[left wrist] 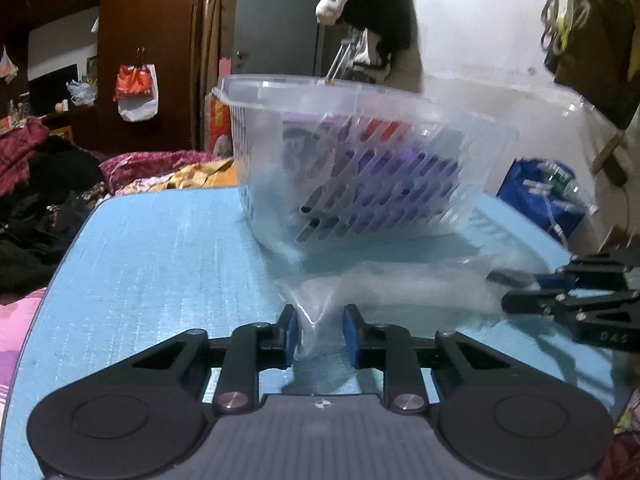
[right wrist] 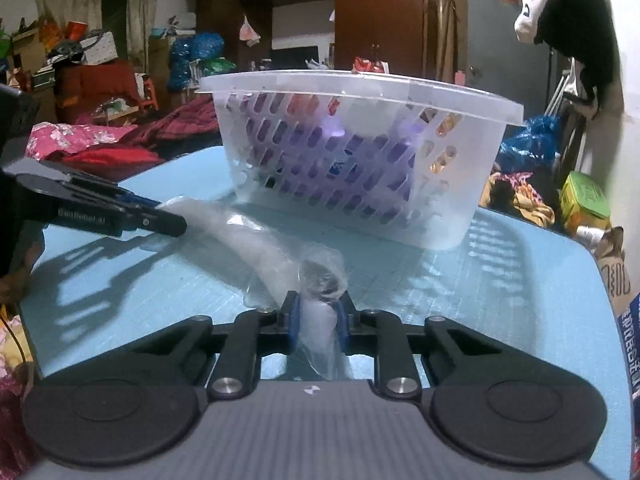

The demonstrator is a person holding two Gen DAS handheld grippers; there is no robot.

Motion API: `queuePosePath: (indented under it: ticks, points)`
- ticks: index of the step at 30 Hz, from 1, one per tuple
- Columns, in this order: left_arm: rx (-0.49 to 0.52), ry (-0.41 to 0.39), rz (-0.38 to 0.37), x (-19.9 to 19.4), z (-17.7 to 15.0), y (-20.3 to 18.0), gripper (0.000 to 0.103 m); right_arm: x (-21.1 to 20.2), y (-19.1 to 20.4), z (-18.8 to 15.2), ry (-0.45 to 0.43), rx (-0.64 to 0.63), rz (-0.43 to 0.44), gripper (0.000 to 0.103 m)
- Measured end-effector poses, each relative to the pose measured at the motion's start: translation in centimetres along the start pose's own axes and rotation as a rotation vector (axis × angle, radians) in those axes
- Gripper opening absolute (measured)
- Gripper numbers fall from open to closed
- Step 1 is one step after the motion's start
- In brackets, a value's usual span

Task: Organize objects
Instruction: 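Carry the plastic bag to the basket and open both grippers inside it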

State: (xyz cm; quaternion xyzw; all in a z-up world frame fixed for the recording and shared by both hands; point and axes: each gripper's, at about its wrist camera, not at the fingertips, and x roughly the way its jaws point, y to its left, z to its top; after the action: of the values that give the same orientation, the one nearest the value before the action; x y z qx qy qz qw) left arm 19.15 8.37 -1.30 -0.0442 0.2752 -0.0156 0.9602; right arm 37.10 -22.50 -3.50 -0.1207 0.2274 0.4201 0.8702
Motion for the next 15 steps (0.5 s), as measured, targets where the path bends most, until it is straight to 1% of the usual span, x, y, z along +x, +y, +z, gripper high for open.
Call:
queuePosePath:
  ticks: [3,6,9,11,15]
  points:
    - [-0.001,-0.045,-0.033,-1.2,-0.4,-0.3,0.023,-0.7,0.1,-0.1,-0.037,-0.012,0.004,0.021]
    - [0.018,-0.117,-0.048,-3.1,-0.5,-1.1,0.023,-2.2,0.3,-0.2,-0.095,-0.027,0.005,0.02]
    - [0.037,-0.212,-0.061,-5.8,-0.2,-2.0,0.022,-4.0,0.8,0.2,-0.162,-0.061,-0.012,0.02]
    - [0.056,-0.289,-0.065,-7.8,0.1,-2.8,0.022,-5.5,0.9,0.7,-0.213,-0.069,-0.012,0.02]
    - [0.101,-0.448,-0.055,-11.5,1.6,-4.4,0.022,-9.0,0.9,2.3,-0.353,-0.093,-0.029,0.02]
